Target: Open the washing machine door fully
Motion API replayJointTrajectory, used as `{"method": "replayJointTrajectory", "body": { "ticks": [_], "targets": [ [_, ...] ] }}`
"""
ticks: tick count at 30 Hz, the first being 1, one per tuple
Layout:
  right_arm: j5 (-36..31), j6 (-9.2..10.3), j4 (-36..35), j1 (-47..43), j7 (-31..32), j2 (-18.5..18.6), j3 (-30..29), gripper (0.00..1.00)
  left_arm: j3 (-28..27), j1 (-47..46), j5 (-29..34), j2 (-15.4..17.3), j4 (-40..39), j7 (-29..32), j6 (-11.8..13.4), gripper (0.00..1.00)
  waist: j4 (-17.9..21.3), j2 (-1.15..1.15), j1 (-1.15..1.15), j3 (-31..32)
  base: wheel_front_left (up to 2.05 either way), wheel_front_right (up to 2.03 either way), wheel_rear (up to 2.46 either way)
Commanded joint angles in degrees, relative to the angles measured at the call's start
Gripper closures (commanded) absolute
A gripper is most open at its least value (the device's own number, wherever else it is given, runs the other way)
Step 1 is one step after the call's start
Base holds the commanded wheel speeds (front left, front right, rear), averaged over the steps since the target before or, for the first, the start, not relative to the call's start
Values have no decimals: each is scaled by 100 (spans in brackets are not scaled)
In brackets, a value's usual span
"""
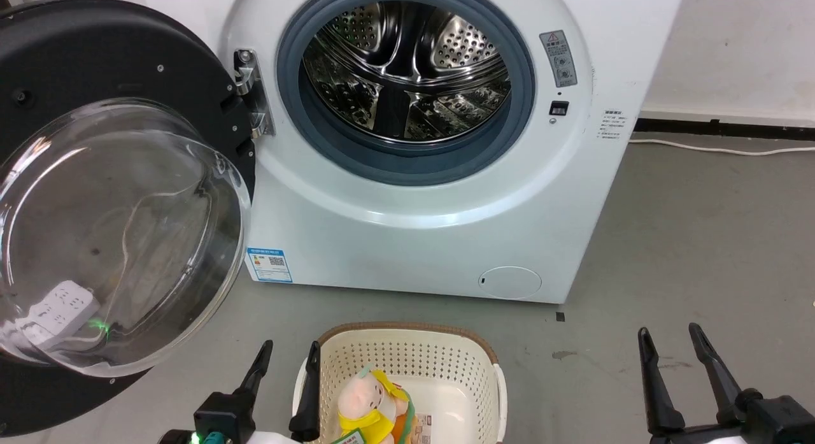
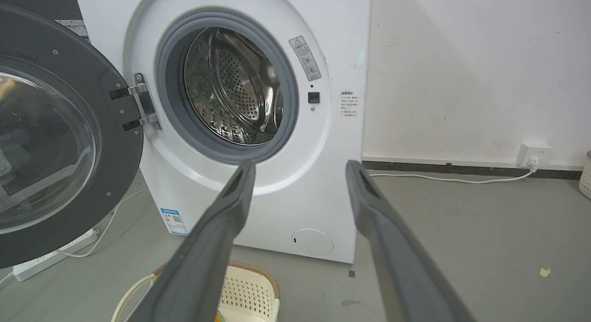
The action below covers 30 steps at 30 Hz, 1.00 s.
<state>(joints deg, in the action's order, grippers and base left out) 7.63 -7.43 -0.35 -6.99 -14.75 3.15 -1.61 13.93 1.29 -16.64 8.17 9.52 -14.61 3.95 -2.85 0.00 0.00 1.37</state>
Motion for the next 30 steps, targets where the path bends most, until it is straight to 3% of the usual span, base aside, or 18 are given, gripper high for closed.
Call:
{"method": "replayJointTrajectory", "body": {
  "ticks": [1, 30],
  "targets": [
    [35, -6, 28, -15, -25, -27, 4, 0, -9, 36, 48, -11, 15, -34, 40, 0, -13, 0, 0, 7, 0, 0, 0],
    [89, -6, 203, 17, -25, -27, 82, 0, 70, -12, 7, 21, -13, -17, 66, 0, -45, 0, 0, 46, 0, 0, 0]
  ]
}}
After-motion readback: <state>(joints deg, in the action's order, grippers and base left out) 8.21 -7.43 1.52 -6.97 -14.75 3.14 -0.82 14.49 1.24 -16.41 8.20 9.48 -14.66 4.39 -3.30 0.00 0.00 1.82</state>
